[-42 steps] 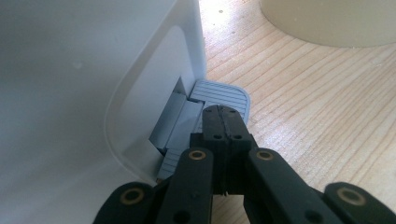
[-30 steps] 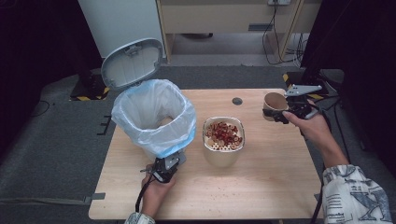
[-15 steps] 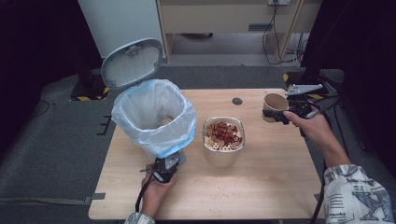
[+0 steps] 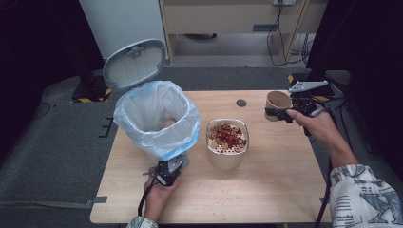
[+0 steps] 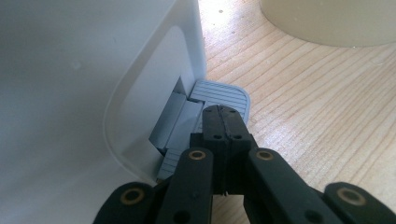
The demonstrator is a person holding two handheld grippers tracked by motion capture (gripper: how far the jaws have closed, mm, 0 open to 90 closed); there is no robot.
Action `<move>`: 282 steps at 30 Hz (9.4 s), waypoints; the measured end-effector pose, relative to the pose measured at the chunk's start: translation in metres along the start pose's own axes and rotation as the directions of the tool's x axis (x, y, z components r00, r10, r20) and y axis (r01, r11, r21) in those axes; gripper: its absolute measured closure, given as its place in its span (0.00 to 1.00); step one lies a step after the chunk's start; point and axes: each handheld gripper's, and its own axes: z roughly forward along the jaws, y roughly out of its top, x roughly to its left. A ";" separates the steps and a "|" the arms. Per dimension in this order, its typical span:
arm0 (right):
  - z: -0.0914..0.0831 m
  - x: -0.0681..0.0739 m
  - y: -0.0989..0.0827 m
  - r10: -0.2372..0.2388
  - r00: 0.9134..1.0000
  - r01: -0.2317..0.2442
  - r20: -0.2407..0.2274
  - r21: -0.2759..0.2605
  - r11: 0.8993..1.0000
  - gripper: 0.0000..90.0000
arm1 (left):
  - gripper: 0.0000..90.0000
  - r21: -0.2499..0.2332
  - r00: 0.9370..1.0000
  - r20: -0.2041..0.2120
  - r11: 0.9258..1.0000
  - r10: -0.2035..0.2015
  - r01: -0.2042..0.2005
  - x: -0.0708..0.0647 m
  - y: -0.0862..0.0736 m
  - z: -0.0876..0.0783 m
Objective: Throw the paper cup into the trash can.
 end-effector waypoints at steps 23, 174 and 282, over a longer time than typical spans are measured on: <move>0.003 0.011 0.024 -0.021 1.000 0.021 0.004 0.013 1.000 0.35 | 0.99 0.002 1.000 0.000 1.000 0.001 -0.001 0.000 0.000 0.000; 0.151 0.210 0.162 -0.152 0.940 0.145 -0.306 -0.047 0.988 0.10 | 0.99 0.000 0.999 0.023 1.000 0.030 -0.030 0.001 0.001 -0.001; 0.046 0.022 0.028 0.170 0.974 -0.168 0.151 -0.023 0.986 0.09 | 0.48 -0.098 0.991 0.082 0.988 -0.108 0.116 -0.012 0.007 -0.031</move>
